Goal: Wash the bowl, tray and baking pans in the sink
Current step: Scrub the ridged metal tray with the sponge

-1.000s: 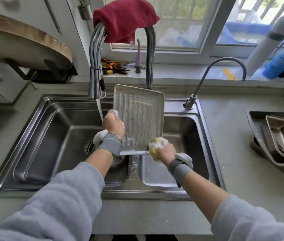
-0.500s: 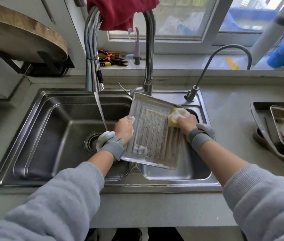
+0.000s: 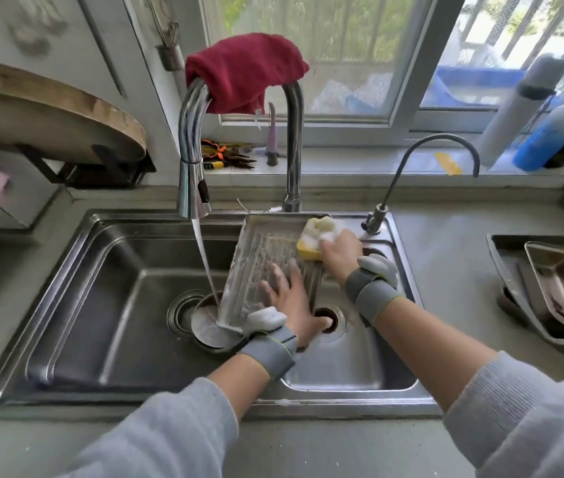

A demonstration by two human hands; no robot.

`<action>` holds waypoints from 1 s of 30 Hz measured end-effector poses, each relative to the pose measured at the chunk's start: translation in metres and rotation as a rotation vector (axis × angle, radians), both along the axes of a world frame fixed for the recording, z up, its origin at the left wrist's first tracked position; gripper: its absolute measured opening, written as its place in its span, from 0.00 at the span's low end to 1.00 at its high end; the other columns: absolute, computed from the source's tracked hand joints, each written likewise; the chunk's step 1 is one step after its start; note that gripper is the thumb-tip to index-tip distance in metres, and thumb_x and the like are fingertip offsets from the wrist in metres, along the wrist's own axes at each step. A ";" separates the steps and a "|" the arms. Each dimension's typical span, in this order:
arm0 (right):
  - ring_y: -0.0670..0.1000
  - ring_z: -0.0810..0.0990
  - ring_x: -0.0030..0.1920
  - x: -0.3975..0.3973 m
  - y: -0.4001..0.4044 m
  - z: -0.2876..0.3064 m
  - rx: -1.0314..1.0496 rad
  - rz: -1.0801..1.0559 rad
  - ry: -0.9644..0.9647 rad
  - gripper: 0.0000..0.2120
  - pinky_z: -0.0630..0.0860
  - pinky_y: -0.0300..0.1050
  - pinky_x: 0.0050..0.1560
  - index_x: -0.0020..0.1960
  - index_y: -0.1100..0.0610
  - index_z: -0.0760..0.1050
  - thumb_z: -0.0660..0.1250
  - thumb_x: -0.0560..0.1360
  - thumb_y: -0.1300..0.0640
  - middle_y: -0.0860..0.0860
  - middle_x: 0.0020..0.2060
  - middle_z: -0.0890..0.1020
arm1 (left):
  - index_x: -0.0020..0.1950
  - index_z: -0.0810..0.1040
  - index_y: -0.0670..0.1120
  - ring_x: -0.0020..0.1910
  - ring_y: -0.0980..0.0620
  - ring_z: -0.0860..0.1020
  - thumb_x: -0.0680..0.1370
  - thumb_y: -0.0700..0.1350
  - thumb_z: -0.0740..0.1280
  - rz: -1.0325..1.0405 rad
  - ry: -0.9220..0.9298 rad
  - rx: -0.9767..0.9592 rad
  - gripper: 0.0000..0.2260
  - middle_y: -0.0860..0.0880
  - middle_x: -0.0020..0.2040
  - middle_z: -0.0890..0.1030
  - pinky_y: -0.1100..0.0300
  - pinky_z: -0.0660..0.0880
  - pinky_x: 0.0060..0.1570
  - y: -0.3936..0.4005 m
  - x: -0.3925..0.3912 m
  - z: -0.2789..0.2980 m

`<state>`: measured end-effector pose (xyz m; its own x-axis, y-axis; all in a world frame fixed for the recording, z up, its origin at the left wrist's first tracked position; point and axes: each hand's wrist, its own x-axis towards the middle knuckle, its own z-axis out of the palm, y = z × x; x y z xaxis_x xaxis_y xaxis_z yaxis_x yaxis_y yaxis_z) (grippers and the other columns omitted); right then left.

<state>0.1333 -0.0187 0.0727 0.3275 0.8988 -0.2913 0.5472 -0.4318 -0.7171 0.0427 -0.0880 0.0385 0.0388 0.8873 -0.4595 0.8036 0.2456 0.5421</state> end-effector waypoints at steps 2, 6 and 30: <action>0.60 0.77 0.50 -0.015 0.000 0.005 0.029 0.062 0.066 0.15 0.65 0.42 0.42 0.59 0.67 0.72 0.60 0.77 0.58 0.62 0.51 0.79 | 0.78 0.42 0.53 0.77 0.39 0.45 0.78 0.39 0.61 0.156 0.038 0.111 0.36 0.49 0.79 0.41 0.42 0.53 0.74 0.007 -0.008 0.004; 0.58 0.76 0.45 -0.029 0.000 0.007 0.101 0.134 0.262 0.20 0.72 0.48 0.42 0.57 0.65 0.74 0.58 0.68 0.58 0.61 0.47 0.79 | 0.74 0.63 0.50 0.73 0.45 0.65 0.70 0.31 0.56 0.044 -0.235 0.241 0.33 0.47 0.72 0.68 0.54 0.61 0.73 0.017 -0.050 0.001; 0.37 0.36 0.73 -0.041 -0.033 -0.035 0.187 0.900 -0.049 0.24 0.34 0.34 0.72 0.77 0.40 0.45 0.48 0.83 0.51 0.38 0.76 0.43 | 0.61 0.73 0.40 0.51 0.35 0.74 0.56 0.29 0.56 0.691 -1.230 -0.151 0.33 0.35 0.50 0.74 0.34 0.69 0.59 0.002 -0.101 0.019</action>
<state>0.0924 -0.0519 0.0372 -0.5102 0.8517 -0.1197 0.6521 0.2924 -0.6994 -0.0581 -0.0856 0.0573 0.0627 0.8381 -0.5420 -0.4585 0.5065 0.7302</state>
